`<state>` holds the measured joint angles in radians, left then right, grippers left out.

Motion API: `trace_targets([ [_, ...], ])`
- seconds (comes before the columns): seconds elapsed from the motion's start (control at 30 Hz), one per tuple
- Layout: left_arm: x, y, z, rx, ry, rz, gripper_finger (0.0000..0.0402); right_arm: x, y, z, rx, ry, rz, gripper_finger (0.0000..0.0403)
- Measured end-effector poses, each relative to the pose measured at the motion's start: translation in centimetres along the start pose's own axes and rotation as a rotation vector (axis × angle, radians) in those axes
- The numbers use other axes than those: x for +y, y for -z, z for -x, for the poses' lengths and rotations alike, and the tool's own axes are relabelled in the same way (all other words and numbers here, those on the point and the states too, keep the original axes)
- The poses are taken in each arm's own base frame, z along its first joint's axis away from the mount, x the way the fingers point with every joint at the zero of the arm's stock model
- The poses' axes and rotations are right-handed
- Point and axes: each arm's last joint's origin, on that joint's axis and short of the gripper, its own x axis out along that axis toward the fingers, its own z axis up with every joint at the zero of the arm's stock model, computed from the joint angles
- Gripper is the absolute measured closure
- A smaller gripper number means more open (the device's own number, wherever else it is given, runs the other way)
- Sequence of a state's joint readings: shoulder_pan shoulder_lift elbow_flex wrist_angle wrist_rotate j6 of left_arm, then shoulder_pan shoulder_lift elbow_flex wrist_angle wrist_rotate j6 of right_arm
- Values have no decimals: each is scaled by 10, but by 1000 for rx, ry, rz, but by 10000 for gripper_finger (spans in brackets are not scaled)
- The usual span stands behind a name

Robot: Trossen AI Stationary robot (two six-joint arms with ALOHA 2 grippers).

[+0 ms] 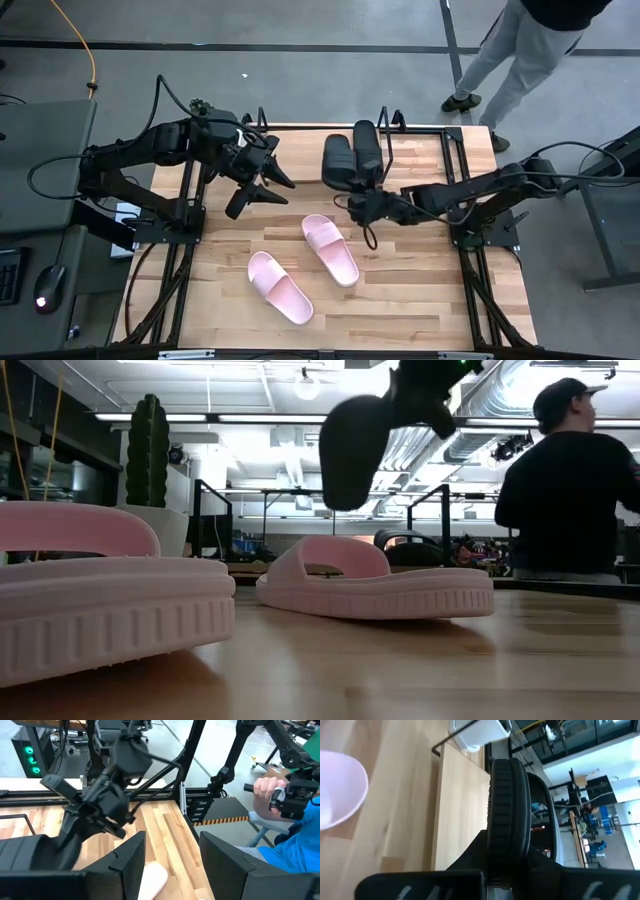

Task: Pick and place slides into the shelf
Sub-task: Put the black slides on the shelf

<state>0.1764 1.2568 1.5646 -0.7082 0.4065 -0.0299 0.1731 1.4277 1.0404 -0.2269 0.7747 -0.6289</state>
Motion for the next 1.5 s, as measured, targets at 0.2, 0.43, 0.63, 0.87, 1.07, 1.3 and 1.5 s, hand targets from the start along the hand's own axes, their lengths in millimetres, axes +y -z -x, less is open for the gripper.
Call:
trace_targets([
  [0.2,0,0,0,0,0,0,227,-3,13,-13,44,4,-11,386],
  [0.43,0,0,0,2,0,1,227,-8,25,-28,18,11,-26,386],
  [0.63,0,0,0,5,0,2,227,-15,34,-39,22,-9,-51,386],
  [0.87,0,1,0,7,0,3,227,-24,43,-47,31,-25,-75,387],
  [1.07,0,1,0,7,-1,3,227,-29,48,-52,36,-26,-89,387],
  [1.3,0,1,-1,8,-2,3,227,-28,52,-64,49,-28,-84,387],
  [1.5,0,2,-1,22,-4,-2,227,-24,52,-76,37,-19,-81,387],
])
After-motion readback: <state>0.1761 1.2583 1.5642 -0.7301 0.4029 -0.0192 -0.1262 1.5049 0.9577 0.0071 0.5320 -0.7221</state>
